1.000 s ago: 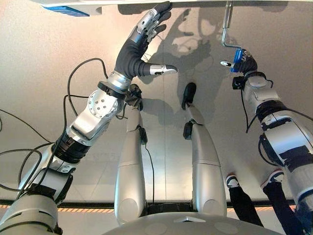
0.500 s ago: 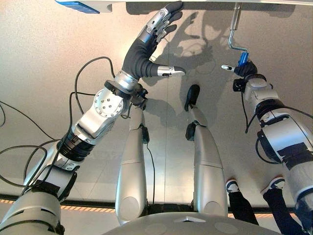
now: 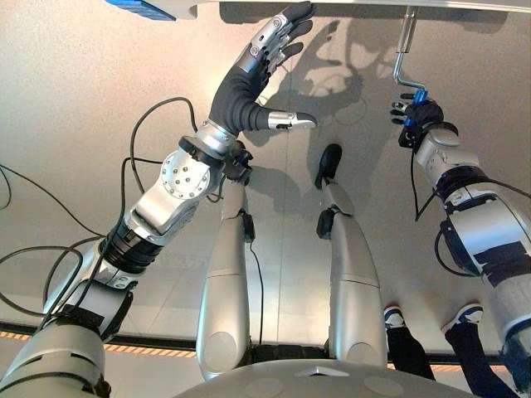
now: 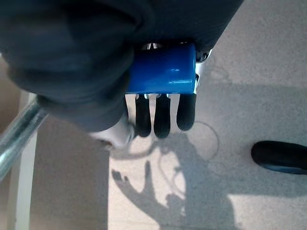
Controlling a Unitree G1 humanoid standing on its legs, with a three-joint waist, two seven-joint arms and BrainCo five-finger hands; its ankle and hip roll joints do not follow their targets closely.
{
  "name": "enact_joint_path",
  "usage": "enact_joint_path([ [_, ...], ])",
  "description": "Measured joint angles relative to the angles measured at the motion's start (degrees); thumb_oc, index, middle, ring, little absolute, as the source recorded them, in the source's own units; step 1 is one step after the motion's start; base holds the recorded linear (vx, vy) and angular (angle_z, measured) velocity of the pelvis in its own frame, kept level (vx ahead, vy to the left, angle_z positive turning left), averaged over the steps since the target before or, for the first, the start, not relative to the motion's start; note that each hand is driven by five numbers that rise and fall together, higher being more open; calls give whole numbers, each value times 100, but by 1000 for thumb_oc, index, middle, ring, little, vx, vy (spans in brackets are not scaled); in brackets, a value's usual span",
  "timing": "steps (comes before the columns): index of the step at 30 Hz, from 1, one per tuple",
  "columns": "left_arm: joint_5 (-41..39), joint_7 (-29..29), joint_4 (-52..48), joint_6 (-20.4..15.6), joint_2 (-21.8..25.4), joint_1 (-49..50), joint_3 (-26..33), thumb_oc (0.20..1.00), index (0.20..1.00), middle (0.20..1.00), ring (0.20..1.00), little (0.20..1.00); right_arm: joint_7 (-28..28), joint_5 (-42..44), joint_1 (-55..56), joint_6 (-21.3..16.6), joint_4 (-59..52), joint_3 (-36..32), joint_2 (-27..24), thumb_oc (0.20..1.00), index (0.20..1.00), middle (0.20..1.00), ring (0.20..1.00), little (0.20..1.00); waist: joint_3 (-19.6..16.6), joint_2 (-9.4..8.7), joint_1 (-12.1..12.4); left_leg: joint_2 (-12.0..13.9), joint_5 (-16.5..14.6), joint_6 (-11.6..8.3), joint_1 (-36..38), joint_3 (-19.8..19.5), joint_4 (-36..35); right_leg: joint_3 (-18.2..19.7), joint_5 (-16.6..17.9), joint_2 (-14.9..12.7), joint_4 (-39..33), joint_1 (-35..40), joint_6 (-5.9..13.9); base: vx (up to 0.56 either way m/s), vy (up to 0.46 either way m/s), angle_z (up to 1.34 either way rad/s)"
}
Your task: Raise the hospital bed
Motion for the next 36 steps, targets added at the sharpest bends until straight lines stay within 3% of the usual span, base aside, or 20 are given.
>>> enact_joint_path([
  [15, -5, -25, 0, 0, 19, -3, -9, 1000, 1000, 1000, 1000, 1000, -30, 161, 52, -75, -132, 11, -14, 200, 200, 200, 200, 200, 0, 0, -26, 1, 0, 0, -80, -13, 9, -12, 0, 0, -5, -60, 0, 0, 0, 0],
  [18, -2, -22, -12, -4, 89, 73, 25, 1000, 1000, 1000, 1000, 1000, -206, 431, 476, -110, -1006, 33, -80, 200, 200, 200, 200, 200, 2, -4, -154, 3, 0, 0, -87, -12, 8, -21, -2, 21, -5, -61, 1, 0, 0, 0],
  [22, 1, 62, -44, 0, 256, 273, 283, 1000, 1000, 1000, 1000, 1000, -425, 794, 1625, -440, -3076, -111, -438, 200, 200, 200, 200, 200, 3, -6, -339, 14, -1, -1, -101, -7, -4, -15, -3, 21, -4, -88, 0, 1, -4, -1],
  [29, 55, 191, -247, 4, 424, 598, 683, 1000, 1000, 1000, 1000, 1000, -274, 819, 3422, -958, -6026, -764, -635, 200, 200, 200, 200, 200, 7, -12, -613, 45, -3, -4, -102, -5, -7, -9, -13, 64, 6, -94, -17, 0, 0, 0],
  [32, 55, 220, -499, 12, 548, 758, 864, 1000, 1000, 1000, 1000, 1000, -147, 868, 3907, -982, -7002, -888, -468, 200, 200, 200, 200, 200, 7, -14, -593, 41, -3, -5, -115, -3, -7, -3, -17, 54, 11, -105, -20, 1, 6, 1],
  [36, 54, 222, -698, 10, 726, 932, 1012, 1000, 1000, 1000, 1000, 1000, -123, 914, 4063, -985, -7188, -980, -399, 200, 200, 200, 200, 200, 5, -48, -602, 4, -7, 1, -122, -2, -8, -6, -39, -6, 26, -103, 17, 3, 6, 6],
])
